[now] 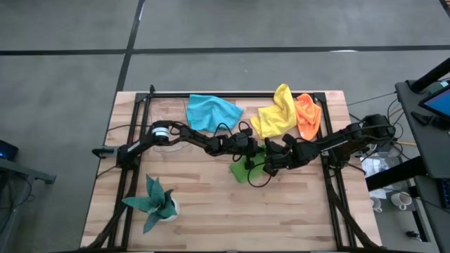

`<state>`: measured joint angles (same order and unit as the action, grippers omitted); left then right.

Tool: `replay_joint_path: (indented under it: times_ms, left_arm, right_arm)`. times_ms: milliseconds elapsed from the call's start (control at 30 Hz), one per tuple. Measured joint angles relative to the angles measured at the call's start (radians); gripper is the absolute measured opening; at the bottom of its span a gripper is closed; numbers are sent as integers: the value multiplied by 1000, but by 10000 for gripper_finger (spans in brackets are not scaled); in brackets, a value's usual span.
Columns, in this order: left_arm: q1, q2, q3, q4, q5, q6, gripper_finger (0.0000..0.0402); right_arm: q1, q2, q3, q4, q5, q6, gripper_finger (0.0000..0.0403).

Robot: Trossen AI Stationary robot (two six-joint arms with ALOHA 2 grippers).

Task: Roll microfiber towels into tight, uniform cylinder then place into a basket
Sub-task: Roll the green microfiber towel

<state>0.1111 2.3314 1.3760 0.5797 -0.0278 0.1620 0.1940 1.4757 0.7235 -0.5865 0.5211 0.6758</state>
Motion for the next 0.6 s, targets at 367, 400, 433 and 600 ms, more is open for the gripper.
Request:
replay_joint_path:
  times_ms: [367, 400, 433, 600]
  left_arm:
    - [2, 0, 29, -7, -16, -18, 0]
    - [3, 0, 32, -7, -20, -24, 0]
    - [3, 0, 35, -6, -27, -25, 0]
    - [5, 0, 39, 0, -35, -25, 0]
  right_arm:
    - [1, 0, 13, -30, 37, -21, 11]
    - [3, 8, 13, -28, 38, -19, 11]
    - [4, 16, 13, -29, 39, -18, 11]
    - [26, 99, 34, -20, 55, -46, 11]
